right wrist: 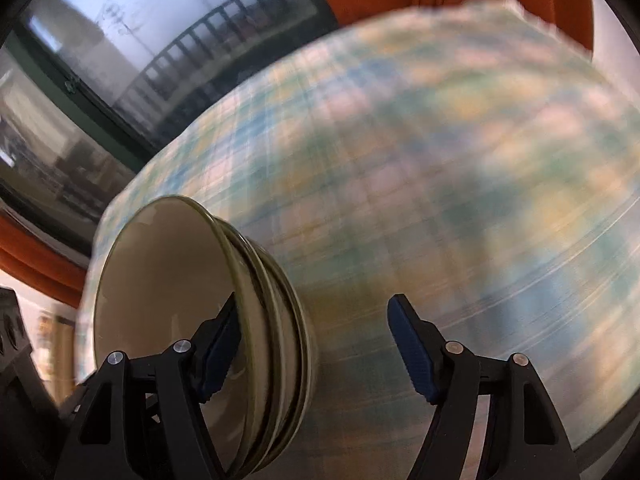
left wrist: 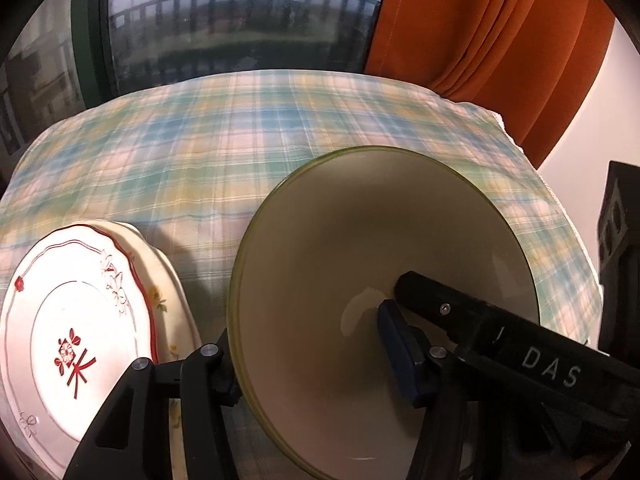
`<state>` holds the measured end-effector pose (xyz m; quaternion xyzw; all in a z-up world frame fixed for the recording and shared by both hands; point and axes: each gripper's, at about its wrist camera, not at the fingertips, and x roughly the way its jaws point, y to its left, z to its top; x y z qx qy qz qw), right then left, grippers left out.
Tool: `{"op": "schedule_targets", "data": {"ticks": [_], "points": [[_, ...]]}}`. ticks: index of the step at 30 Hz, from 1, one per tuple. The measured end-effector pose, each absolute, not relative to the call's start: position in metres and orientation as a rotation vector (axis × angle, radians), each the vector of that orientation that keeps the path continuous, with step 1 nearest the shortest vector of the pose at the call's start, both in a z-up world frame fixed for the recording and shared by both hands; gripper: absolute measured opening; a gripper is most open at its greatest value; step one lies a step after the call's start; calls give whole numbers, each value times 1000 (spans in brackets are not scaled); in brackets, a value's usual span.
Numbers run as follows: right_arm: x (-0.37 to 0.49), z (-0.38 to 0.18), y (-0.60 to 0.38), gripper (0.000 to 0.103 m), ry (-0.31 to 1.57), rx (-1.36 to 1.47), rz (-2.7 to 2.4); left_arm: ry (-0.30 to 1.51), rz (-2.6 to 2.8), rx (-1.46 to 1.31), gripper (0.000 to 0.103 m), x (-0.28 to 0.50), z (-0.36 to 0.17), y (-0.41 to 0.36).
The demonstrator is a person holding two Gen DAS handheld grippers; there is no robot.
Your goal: Organize plates and bowls
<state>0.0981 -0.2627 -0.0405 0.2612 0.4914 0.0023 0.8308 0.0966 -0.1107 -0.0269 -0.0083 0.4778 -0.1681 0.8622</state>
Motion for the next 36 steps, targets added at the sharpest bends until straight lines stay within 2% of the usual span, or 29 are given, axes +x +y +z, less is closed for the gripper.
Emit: {"op": "schedule_targets", "data": {"ticks": [2, 7, 12, 23, 36], "points": [[98, -44, -264, 67, 1041, 591, 49, 1003, -344, -12, 57, 96, -27, -112], [97, -37, -256, 39, 1012, 560, 110, 1008, -339, -15, 53, 94, -26, -111], [95, -30, -247, 39, 1006, 507, 88, 1004, -337, -20, 49, 91, -25, -110], [79, -24, -245, 39, 1015, 515, 20, 1013, -384, -24, 49, 80, -19, -105], [59, 17, -216, 40, 918, 461, 10, 906, -415, -59, 49, 61, 15, -71]]}}
